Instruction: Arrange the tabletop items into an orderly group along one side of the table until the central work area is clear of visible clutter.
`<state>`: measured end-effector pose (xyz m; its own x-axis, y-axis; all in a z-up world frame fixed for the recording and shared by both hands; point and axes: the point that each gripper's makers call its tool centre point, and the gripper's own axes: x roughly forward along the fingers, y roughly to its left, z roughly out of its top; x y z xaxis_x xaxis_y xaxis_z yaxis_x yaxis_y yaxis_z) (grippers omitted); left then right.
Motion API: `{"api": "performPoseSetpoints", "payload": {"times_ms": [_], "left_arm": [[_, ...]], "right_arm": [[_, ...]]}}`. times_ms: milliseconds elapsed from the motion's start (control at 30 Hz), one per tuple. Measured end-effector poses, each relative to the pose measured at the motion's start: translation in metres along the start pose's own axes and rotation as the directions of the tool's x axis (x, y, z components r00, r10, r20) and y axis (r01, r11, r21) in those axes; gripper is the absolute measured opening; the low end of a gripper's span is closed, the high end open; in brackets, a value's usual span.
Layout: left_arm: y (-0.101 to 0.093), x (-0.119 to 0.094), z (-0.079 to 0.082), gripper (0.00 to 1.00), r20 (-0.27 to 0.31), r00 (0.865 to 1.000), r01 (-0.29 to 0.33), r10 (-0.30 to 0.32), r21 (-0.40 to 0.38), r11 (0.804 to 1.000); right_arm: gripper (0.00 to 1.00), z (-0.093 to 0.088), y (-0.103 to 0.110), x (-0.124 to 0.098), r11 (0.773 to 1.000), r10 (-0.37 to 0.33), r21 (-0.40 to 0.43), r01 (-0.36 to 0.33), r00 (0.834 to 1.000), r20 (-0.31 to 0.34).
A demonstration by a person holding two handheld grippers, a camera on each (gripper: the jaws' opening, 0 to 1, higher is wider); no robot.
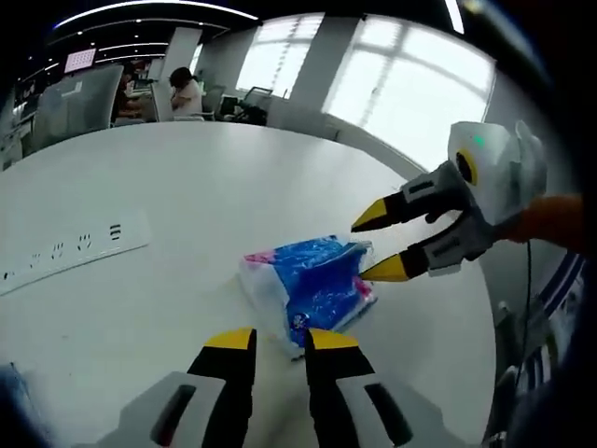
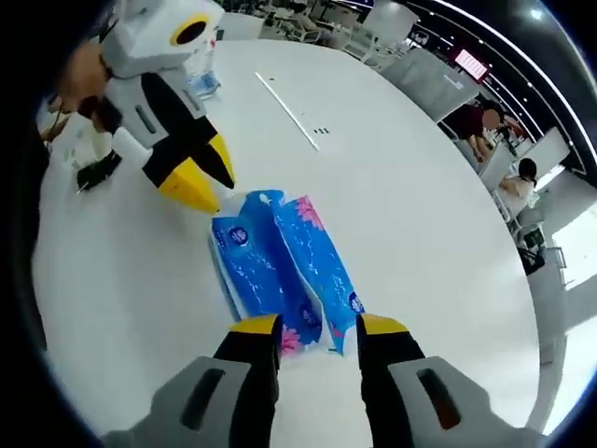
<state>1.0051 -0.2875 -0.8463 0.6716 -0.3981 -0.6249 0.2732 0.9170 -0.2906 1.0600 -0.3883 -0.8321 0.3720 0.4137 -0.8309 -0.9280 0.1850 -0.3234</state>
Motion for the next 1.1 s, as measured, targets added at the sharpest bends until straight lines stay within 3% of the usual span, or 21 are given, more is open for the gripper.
{"api": "performPoseSetpoints", "payload": {"times_ms": [167, 533, 800, 1100], "left_arm": [[-0.001, -0.012, 0.003, 0.29, 0.009, 1.000, -0.008, 0.007, 0.054, 0.999], [0.014, -0.044, 0.005, 0.45, 0.005, 0.997, -0.078, 0.078, 0.061, 0.995], [0.027, -0.080, 0.007, 0.49, 0.019, 0.989, -0.146, 0.147, -0.038, 0.989], [0.039, -0.116, -0.006, 0.54, 0.027, 0.983, -0.182, 0.184, -0.079, 0.980]], "right_arm": [[0.40, 0.010, 0.001, -0.004, 0.997, 0.001, 0.073, -0.005, 0.998, 0.059], [0.50, 0.041, 0.013, -0.018, 0.987, 0.003, 0.155, -0.029, 0.986, 0.165], [0.55, 0.065, 0.030, -0.021, 0.985, 0.040, 0.155, -0.076, 0.975, 0.220], [0.57, 0.095, 0.045, -0.019, 0.984, 0.075, 0.138, -0.114, 0.961, 0.267]]}}
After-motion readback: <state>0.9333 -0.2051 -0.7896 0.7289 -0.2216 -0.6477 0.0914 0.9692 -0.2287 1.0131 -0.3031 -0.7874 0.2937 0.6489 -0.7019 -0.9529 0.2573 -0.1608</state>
